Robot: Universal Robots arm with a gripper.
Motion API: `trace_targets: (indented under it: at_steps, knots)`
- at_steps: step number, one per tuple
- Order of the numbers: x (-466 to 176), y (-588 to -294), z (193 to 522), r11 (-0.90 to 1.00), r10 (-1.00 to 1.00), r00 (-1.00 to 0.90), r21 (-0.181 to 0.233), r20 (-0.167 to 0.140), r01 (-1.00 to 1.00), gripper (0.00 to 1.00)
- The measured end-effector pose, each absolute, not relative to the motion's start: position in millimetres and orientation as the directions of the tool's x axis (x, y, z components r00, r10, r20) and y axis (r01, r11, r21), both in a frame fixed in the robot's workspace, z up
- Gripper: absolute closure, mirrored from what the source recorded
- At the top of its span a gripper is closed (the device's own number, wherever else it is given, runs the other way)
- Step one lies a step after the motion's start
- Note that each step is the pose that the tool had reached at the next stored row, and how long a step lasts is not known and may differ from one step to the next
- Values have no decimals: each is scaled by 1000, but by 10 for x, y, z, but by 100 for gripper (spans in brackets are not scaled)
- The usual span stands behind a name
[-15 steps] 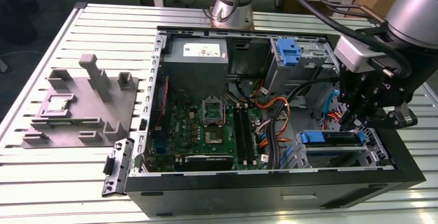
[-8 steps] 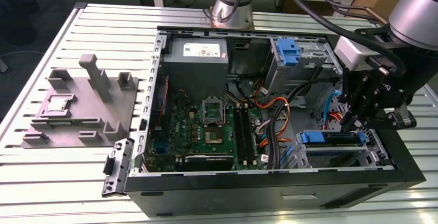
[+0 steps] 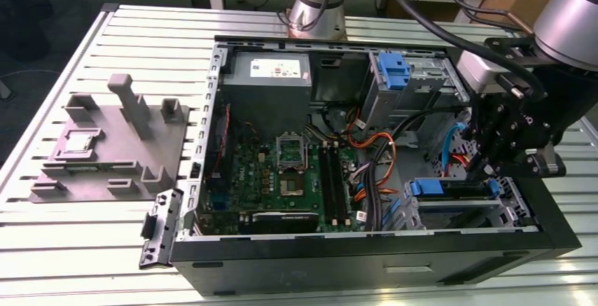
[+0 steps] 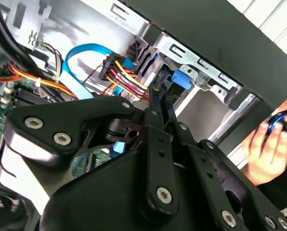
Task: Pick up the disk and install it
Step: 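Insert the first disk wire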
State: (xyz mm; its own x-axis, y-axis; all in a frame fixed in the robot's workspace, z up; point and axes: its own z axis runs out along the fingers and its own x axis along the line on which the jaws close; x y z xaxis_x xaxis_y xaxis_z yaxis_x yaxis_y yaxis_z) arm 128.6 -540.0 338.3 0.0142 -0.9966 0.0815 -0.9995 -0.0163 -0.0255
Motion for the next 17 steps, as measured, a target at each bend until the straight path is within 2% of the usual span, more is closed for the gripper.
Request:
trace_targets:
  at_steps: [17]
  knots:
    - [1278,-5411,3330,61,-995,-63,-25,81,-998,83]
